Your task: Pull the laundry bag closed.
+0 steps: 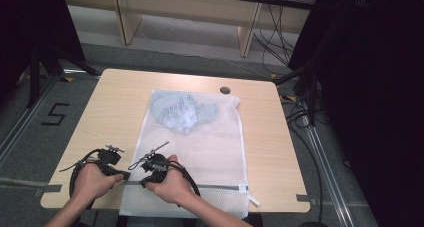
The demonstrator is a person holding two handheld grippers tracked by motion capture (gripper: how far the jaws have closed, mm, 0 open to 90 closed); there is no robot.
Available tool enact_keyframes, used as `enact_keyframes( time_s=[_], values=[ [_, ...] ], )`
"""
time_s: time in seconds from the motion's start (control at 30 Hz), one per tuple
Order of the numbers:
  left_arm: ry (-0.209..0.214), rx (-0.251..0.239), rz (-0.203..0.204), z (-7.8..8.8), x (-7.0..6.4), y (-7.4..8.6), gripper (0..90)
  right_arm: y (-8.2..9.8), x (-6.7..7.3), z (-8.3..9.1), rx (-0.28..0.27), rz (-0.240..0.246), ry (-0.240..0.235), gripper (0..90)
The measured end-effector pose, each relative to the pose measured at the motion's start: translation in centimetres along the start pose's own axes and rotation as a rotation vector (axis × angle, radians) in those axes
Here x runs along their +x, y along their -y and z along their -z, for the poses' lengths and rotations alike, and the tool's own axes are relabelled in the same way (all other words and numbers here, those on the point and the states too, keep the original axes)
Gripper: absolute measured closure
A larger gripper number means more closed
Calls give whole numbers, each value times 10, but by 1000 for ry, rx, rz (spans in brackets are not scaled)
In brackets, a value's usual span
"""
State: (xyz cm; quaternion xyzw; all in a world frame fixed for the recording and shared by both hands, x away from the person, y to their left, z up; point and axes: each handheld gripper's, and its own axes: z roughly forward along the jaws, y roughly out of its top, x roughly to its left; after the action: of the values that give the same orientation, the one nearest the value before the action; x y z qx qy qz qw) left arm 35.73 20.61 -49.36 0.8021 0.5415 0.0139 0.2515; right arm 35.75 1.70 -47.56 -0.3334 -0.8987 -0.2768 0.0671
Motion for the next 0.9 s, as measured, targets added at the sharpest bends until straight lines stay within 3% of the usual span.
enact_keyframes(
  time_s=[0.1,0.73,0.9],
  values=[
    [-1,-1,1,0,0,0,900,0,0,0,-10,1,-18,871],
    [2,2,10,0,0,0,900,2,-1,5,8,11,-19,871],
    [1,1,9,0,0,0,900,3,-2,6,37,0,0,871]
  ],
)
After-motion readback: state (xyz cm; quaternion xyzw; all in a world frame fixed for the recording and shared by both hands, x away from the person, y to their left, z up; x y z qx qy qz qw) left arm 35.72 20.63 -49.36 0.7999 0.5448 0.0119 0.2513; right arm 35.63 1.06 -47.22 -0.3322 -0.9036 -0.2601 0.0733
